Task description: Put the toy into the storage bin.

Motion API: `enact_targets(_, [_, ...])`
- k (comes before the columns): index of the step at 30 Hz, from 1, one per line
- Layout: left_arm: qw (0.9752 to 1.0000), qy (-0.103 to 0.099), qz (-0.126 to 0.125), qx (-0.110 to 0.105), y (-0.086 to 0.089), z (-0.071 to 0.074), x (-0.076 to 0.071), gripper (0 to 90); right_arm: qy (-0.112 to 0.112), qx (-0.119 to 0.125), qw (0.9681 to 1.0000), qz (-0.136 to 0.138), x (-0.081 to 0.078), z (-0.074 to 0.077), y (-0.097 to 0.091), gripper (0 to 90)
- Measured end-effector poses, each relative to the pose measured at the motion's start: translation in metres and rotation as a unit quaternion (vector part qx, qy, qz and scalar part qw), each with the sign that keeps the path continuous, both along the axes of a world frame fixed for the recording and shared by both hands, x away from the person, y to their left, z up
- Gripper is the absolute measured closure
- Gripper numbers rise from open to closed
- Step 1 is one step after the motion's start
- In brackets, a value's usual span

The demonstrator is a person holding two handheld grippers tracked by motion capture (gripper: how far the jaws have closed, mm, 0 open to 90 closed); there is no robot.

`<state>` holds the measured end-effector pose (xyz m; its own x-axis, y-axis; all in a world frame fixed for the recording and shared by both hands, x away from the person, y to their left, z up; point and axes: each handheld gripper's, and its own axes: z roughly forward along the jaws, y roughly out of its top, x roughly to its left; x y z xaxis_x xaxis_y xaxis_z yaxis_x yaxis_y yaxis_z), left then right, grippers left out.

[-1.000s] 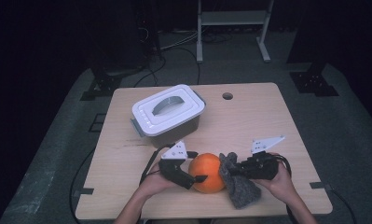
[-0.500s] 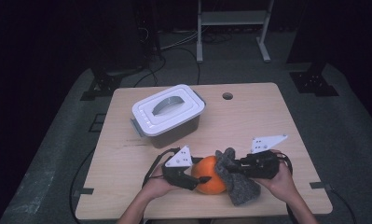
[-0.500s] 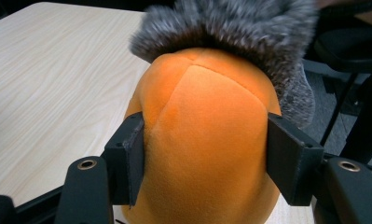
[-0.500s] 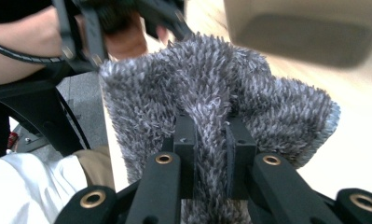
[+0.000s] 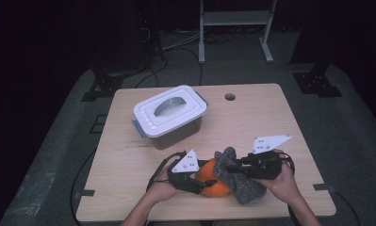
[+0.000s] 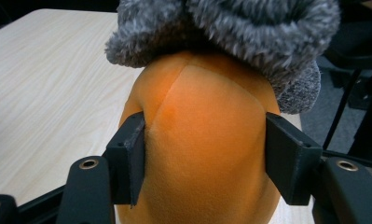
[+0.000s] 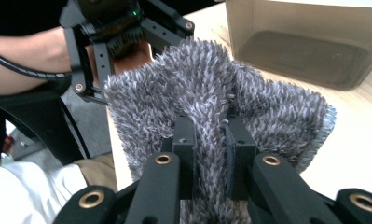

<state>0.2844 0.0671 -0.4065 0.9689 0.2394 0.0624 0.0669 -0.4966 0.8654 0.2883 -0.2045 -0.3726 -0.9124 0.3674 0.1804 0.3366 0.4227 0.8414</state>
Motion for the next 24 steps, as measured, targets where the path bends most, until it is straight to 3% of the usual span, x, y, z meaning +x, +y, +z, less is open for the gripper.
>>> enact_targets(7, [0.9996,0.01,0.022,-0.014,0.008,0.002,0.006,39.4,0.032,-0.01,0.9993,-0.015,0.01,-0.02,-0.016,77.5])
enact_targets(10, [0.9995,-0.01,0.027,-0.01,0.01,0.009,0.006,39.8,0.045,-0.02,0.9984,-0.028,0.013,-0.026,-0.023,77.4])
enact_targets(13, [0.9991,-0.023,0.034,-0.012,0.012,0.015,0.003,40.5,0.032,-0.007,0.999,-0.029,0.011,-0.019,-0.021,77.5])
enact_targets(16, [0.9989,-0.032,0.027,0.022,0.004,0.011,-0.001,40.3,0.015,0.017,0.9996,-0.019,0.006,-0.006,-0.014,77.5])
enact_targets(19, [0.9991,-0.036,0.014,0.018,-0.005,0.007,-0.007,39.5,-0.002,0.017,0.9998,-0.009,0.0,0.002,-0.003,77.3])
enact_targets(21, [0.9989,-0.04,0.007,0.025,-0.005,0.008,-0.007,33.7,-0.004,0.002,1.0,-0.003,-0.001,0.0,0.001,77.3])
enact_targets(24, [0.9999,-0.01,0.002,0.008,-0.002,0.005,0.0,18.2,0.016,0.006,0.9998,0.006,0.003,-0.009,-0.001,77.5])
